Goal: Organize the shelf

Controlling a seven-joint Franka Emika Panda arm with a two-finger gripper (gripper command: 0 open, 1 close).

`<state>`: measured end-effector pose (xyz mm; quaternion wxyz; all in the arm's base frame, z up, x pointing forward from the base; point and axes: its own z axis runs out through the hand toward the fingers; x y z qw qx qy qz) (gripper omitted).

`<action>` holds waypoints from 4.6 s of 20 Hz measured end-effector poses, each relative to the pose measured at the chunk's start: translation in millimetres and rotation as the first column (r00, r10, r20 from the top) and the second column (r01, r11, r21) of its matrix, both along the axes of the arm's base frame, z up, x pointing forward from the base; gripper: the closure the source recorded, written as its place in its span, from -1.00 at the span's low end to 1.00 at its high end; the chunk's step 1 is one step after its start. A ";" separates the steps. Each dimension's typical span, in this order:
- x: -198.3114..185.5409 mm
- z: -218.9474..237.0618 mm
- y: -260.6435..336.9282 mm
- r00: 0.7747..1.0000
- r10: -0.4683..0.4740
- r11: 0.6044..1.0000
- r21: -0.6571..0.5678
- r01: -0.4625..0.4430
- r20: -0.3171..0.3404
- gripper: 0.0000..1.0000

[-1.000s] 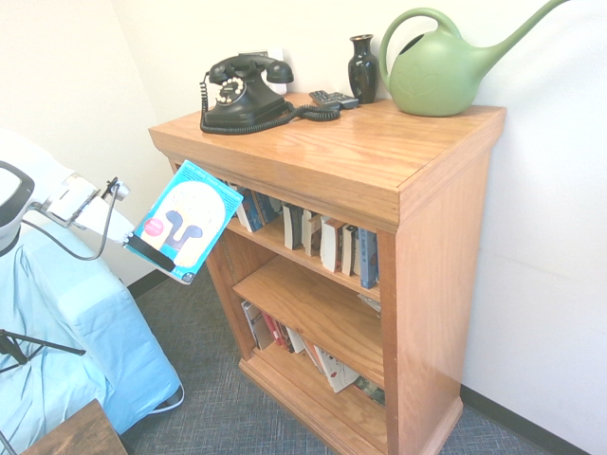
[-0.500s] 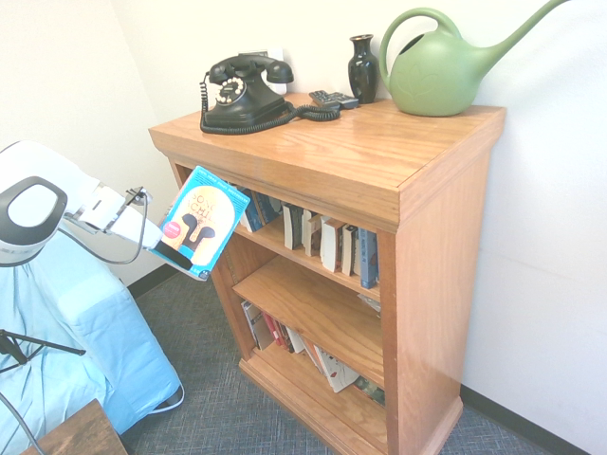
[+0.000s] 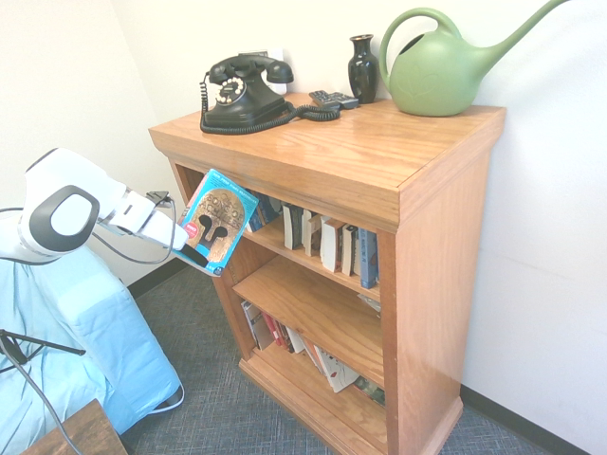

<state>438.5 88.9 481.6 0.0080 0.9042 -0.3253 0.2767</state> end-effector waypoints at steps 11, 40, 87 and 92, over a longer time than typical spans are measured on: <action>29.8 -61.3 3.4 1.000 0.031 0.999 0.027 -0.031 -0.002 1.00; 119.7 -56.7 37.8 0.989 0.040 0.981 0.192 -0.011 -0.143 1.00; 140.8 -47.9 55.3 0.999 0.049 0.983 0.178 -0.050 0.008 -1.00; 103.7 -50.0 47.7 0.999 0.047 0.982 0.184 -0.049 0.011 -1.00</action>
